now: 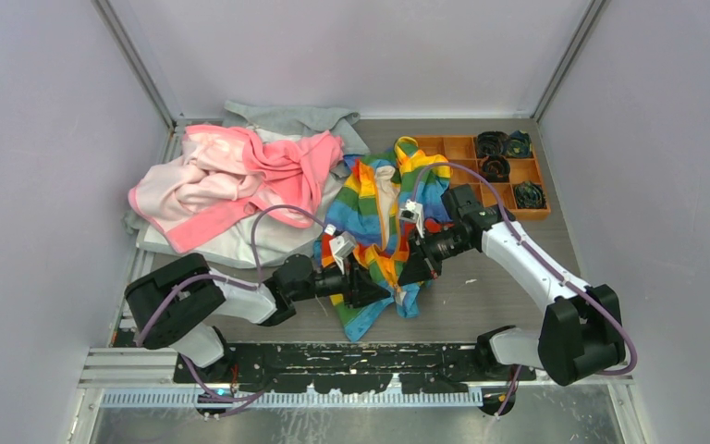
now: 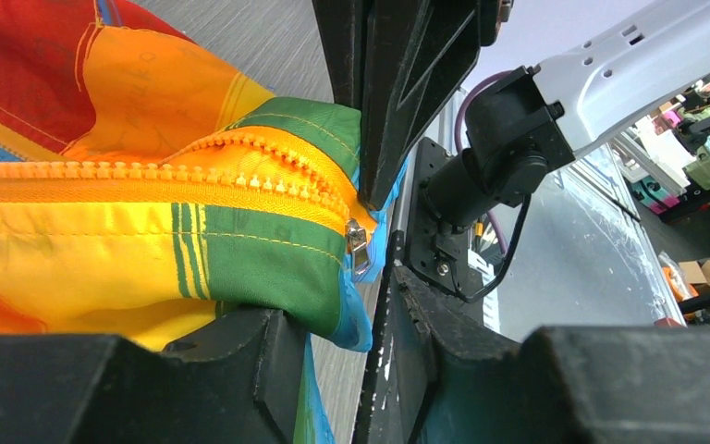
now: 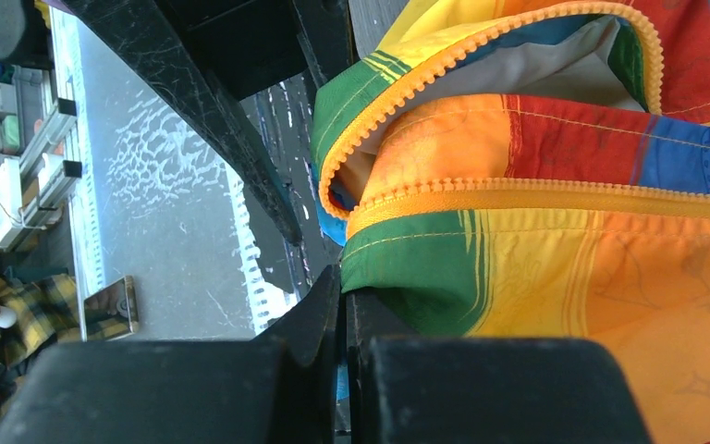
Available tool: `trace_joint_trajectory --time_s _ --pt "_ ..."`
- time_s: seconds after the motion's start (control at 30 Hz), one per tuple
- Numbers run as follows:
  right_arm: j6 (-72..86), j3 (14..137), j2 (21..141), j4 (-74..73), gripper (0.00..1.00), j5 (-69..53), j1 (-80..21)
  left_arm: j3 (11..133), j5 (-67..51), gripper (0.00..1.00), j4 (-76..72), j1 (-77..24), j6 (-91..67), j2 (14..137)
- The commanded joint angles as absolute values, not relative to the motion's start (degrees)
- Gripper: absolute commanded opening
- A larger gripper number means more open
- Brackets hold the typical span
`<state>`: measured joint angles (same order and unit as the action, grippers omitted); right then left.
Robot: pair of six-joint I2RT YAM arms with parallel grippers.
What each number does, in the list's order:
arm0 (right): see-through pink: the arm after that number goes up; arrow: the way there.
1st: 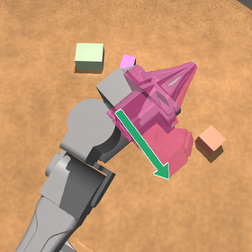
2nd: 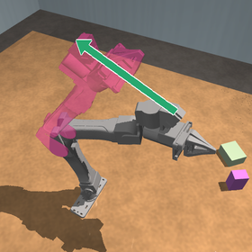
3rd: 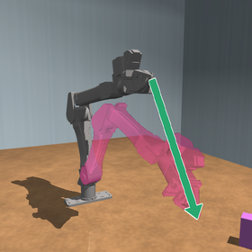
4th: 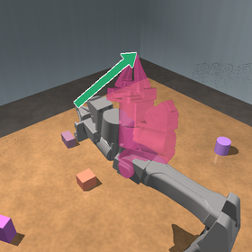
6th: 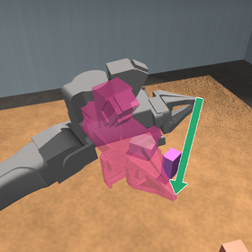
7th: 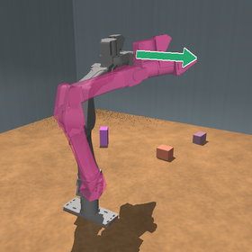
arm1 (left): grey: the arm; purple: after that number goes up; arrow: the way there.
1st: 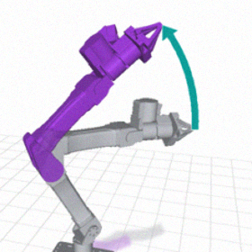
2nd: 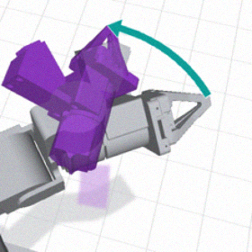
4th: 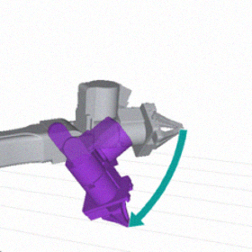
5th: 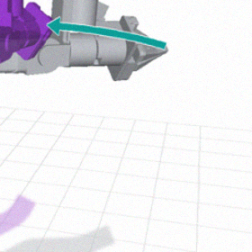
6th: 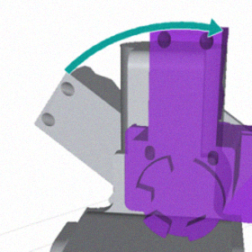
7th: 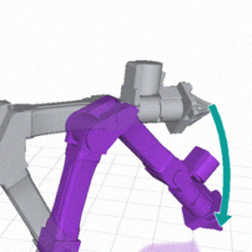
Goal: Zip up the jacket
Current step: Insert the zipper into the jacket.
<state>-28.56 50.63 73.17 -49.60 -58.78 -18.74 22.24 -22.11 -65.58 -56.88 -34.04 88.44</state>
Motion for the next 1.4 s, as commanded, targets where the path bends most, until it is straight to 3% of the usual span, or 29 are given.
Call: trace_joint_trajectory --time_s 0.0,0.2,0.37,0.5,0.53,0.6,0.83,1.07,1.23,1.37 --pt "-29.18 52.47 73.22 -49.28 0.01 -61.06 -18.71 22.88 -22.15 0.39 -72.28 -57.34 -34.89 89.99" --pt "-29.25 52.56 73.13 -49.43 0.01 -61.63 -18.72 23.27 -21.53 0.38 -72.26 -57.54 -34.94 91.29" --pt "-29.22 52.47 73.26 -49.43 0.01 -61.87 -18.71 24.17 -21.64 0.30 -72.29 -57.54 -35.35 92.20" --pt "-29.14 52.47 73.36 -49.39 0.01 -61.58 -18.65 25.01 -22.41 0.19 -72.18 -57.57 -35.59 92.69" --pt "-29.10 52.44 73.37 -49.27 0.01 -61.46 -18.69 25.19 -22.59 0.09 -72.16 -57.55 -35.67 92.80" --pt "-29.01 52.46 73.39 -49.30 0.01 -61.38 -18.69 25.31 -23.02 0.00 -72.17 -57.50 -35.83 92.98" --pt "-28.82 53.53 72.49 -48.25 0.01 -58.79 -18.72 29.20 -27.69 0.00 -60.72 -57.52 -38.03 92.17" --pt "-20.42 51.44 68.11 -37.62 0.01 -47.52 -18.96 33.45 -33.34 0.00 -44.95 -57.50 -36.75 90.09" --pt "-20.47 50.75 67.08 -37.99 0.01 -44.09 -18.93 33.59 -35.58 0.00 -45.12 -56.98 -37.34 89.46" --pt "-23.70 51.01 67.54 -41.68 0.01 -51.72 -19.03 34.54 -37.77 0.00 -45.72 -56.40 -38.78 90.67"
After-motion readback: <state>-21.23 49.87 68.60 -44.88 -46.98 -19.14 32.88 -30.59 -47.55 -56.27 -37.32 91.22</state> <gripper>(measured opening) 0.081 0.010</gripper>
